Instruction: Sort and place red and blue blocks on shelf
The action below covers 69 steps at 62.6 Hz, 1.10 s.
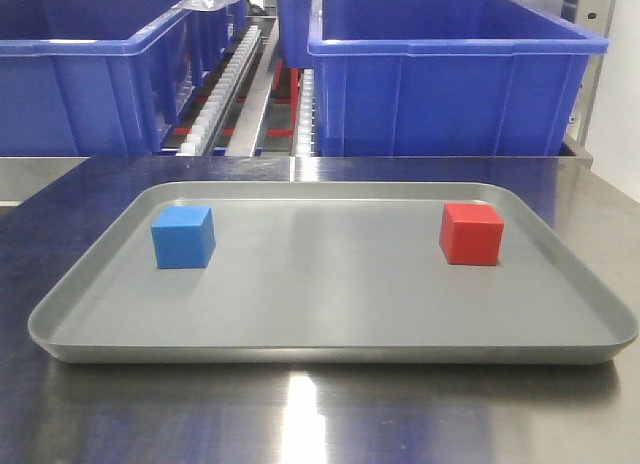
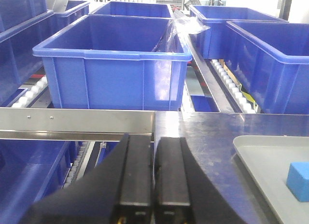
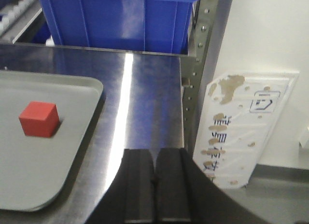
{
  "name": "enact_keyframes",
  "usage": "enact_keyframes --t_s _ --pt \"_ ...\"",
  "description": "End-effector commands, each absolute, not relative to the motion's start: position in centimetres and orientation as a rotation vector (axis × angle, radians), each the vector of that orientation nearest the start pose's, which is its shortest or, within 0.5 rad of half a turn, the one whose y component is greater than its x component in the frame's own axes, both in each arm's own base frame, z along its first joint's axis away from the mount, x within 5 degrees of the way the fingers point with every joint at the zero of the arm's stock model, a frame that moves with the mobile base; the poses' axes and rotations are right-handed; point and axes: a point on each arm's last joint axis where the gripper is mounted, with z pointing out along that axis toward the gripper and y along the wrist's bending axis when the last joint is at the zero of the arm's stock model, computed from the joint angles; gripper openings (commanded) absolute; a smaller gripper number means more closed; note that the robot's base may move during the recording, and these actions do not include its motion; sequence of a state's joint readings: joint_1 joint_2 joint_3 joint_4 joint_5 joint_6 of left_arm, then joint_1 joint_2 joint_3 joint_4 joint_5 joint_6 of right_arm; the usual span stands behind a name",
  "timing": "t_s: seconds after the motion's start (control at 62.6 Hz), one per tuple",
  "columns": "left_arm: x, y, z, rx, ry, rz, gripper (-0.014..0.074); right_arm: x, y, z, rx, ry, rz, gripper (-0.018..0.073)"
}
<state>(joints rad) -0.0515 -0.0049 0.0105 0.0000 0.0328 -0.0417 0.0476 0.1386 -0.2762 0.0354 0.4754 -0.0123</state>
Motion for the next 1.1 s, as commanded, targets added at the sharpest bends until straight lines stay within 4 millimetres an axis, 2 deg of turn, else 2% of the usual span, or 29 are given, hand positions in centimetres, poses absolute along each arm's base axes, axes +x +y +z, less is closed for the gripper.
enact_keyframes --t_s 0.0,0.208,0.543,0.75,0.846,1.038,1.086 --pt "5.6 -0.3 20.7 0.004 1.449 -0.081 0.0125 6.3 0.4 27.6 -0.050 1.769 0.041 0.0050" --pt "5.6 -0.3 20.7 0.004 1.449 -0.081 0.0125 9.0 0.5 28.5 -0.049 1.852 0.040 0.0050" --pt "5.6 -0.3 20.7 0.004 1.449 -0.081 0.0125 15.4 0.8 29.6 -0.050 2.112 0.047 0.0050" --pt "5.6 -0.3 20.7 0.004 1.449 -0.081 0.0125 19.4 2.9 30.6 -0.164 2.291 0.099 0.0061" --pt "5.6 -0.3 20.7 0.004 1.449 -0.081 0.0125 21.3 4.4 30.9 -0.197 2.349 0.143 0.0136" --pt "5.6 -0.3 20.7 0.004 1.449 -0.081 0.0125 25.3 7.5 30.6 -0.099 2.481 0.246 0.0534" --pt "5.6 -0.3 20.7 0.004 1.449 -0.081 0.0125 26.0 8.2 30.6 -0.070 2.510 0.264 0.0610"
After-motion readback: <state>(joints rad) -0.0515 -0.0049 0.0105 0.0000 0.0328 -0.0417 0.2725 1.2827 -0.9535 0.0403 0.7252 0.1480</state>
